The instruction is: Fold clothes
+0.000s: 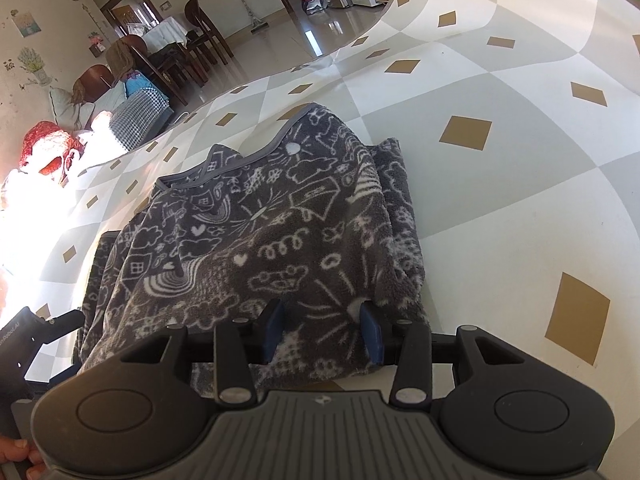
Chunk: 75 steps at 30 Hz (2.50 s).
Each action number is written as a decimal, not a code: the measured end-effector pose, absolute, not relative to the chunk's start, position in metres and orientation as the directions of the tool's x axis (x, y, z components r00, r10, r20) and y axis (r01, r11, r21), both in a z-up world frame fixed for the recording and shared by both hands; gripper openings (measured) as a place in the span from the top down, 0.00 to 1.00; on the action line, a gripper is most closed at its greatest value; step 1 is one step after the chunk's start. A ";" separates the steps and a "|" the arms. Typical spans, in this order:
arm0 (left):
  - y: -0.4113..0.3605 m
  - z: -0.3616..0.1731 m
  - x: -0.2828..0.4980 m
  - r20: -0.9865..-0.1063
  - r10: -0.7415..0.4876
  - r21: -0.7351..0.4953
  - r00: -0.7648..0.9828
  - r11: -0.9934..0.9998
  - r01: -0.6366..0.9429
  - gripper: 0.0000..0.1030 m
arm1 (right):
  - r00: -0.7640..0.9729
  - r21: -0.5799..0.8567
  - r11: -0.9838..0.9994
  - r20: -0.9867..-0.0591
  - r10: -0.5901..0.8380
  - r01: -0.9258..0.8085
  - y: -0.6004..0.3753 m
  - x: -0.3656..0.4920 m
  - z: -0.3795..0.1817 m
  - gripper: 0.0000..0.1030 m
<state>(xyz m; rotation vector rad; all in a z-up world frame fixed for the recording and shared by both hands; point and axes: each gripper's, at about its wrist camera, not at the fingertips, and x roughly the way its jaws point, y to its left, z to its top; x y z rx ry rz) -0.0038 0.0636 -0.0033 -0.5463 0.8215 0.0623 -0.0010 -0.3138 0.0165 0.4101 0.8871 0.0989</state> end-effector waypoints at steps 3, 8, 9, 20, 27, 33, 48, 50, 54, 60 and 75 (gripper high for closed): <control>0.063 -0.003 -0.006 -0.709 -0.156 -0.438 0.687 0.862 -0.256 0.03 | 0.633 0.386 0.919 -0.732 0.250 0.083 -0.315 -0.001 0.016 0.61; 0.061 -0.002 -0.010 -0.717 -0.160 -0.419 0.678 0.877 -0.236 0.03 | 0.636 0.380 0.921 -0.733 0.243 0.086 -0.317 -0.006 0.014 0.61; 0.060 -0.002 -0.011 -0.719 -0.159 -0.413 0.677 0.881 -0.232 0.03 | 0.636 0.380 0.921 -0.733 0.242 0.088 -0.317 -0.007 0.014 0.61; 0.046 0.000 -0.022 -0.736 -0.135 -0.341 0.663 0.920 -0.191 0.00 | 0.633 0.394 0.914 -0.733 0.248 0.098 -0.324 -0.014 0.012 0.61; 0.051 0.006 -0.027 -0.705 -0.144 -0.386 0.695 0.899 -0.205 0.00 | 0.669 0.325 0.945 -0.711 0.216 0.040 -0.314 -0.019 0.023 0.58; 0.035 0.012 -0.025 -0.721 -0.097 -0.320 0.686 0.925 -0.206 0.00 | 0.697 0.296 0.955 -0.689 0.199 0.021 -0.305 -0.018 0.028 0.55; -0.013 0.006 -0.020 -0.740 -0.053 -0.137 0.671 0.988 -0.073 0.00 | 0.715 0.171 0.984 -0.681 0.157 -0.054 -0.269 0.001 0.021 0.48; -0.020 -0.003 -0.020 -0.759 -0.036 -0.096 0.650 0.994 -0.058 0.00 | 0.707 0.105 0.990 -0.693 0.140 -0.092 -0.260 -0.001 0.014 0.44; -0.031 -0.011 -0.025 -0.759 0.008 -0.021 0.651 0.999 -0.036 0.00 | 0.710 -0.113 0.976 -0.702 0.054 -0.186 -0.231 -0.008 0.006 0.39; -0.028 -0.012 -0.030 -0.764 -0.005 -0.036 0.645 0.999 -0.035 0.00 | 0.715 -0.097 0.980 -0.697 0.058 -0.174 -0.237 -0.011 0.005 0.39; -0.019 -0.009 -0.037 -0.771 -0.037 -0.057 0.636 0.998 -0.011 0.00 | 0.720 -0.112 0.978 -0.692 0.049 -0.174 -0.234 -0.018 0.004 0.38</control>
